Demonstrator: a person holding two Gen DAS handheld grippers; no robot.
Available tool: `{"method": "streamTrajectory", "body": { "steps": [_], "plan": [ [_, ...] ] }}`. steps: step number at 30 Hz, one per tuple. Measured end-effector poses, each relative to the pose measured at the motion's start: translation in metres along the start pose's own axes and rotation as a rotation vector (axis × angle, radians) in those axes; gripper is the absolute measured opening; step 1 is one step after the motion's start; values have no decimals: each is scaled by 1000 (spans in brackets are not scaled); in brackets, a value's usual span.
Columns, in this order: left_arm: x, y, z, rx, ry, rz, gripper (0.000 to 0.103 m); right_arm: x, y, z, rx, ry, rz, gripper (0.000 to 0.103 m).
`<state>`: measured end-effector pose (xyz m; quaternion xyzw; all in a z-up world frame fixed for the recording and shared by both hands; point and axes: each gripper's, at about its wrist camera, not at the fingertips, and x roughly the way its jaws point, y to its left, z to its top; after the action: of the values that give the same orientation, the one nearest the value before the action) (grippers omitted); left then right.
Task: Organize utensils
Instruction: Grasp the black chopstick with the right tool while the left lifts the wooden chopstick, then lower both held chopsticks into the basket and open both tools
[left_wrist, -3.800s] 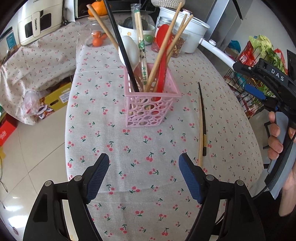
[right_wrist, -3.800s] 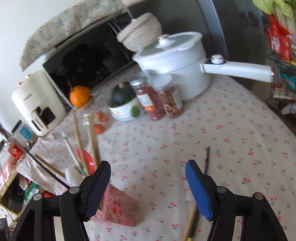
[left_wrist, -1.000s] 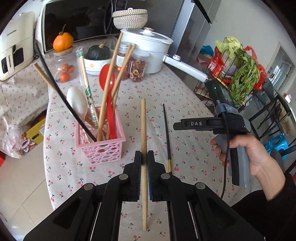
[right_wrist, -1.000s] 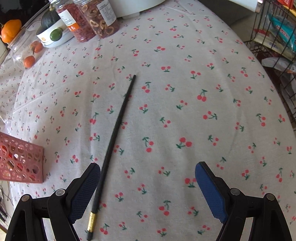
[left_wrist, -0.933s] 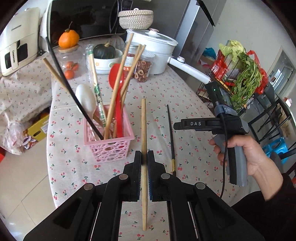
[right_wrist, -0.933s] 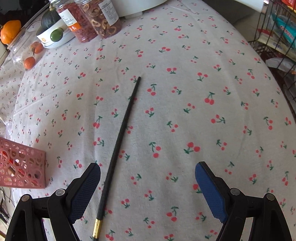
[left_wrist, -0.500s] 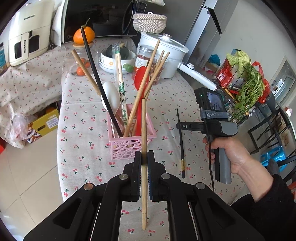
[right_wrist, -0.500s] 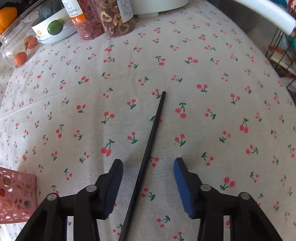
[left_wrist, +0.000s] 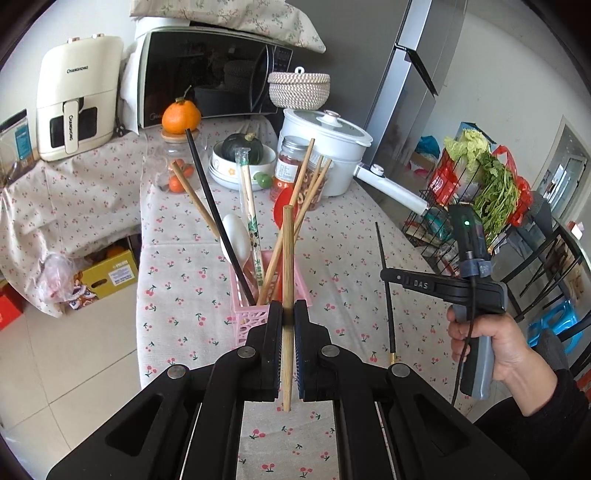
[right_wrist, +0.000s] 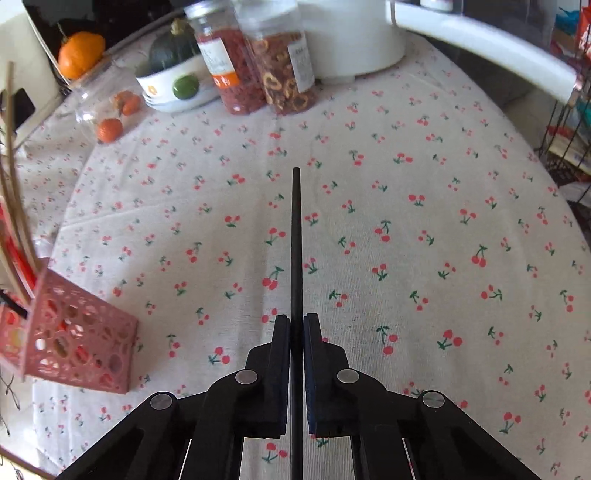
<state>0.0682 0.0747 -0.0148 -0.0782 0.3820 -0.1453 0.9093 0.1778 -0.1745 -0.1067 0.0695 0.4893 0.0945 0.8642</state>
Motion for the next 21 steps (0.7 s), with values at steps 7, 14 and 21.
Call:
{"method": "streamTrajectory", "body": {
  "steps": [7, 14, 21],
  "plan": [
    [-27, -8, 7, -7, -98, -10, 6, -81, 6, -18, -25, -189, 67, 5],
    [-66, -12, 25, -19, -269, -4, 6, -137, 23, -18, -106, -350, 93, 5],
    [-85, -8, 41, -26, -422, 73, 6, -171, 33, 0, -121, -440, 157, 5]
  ]
}}
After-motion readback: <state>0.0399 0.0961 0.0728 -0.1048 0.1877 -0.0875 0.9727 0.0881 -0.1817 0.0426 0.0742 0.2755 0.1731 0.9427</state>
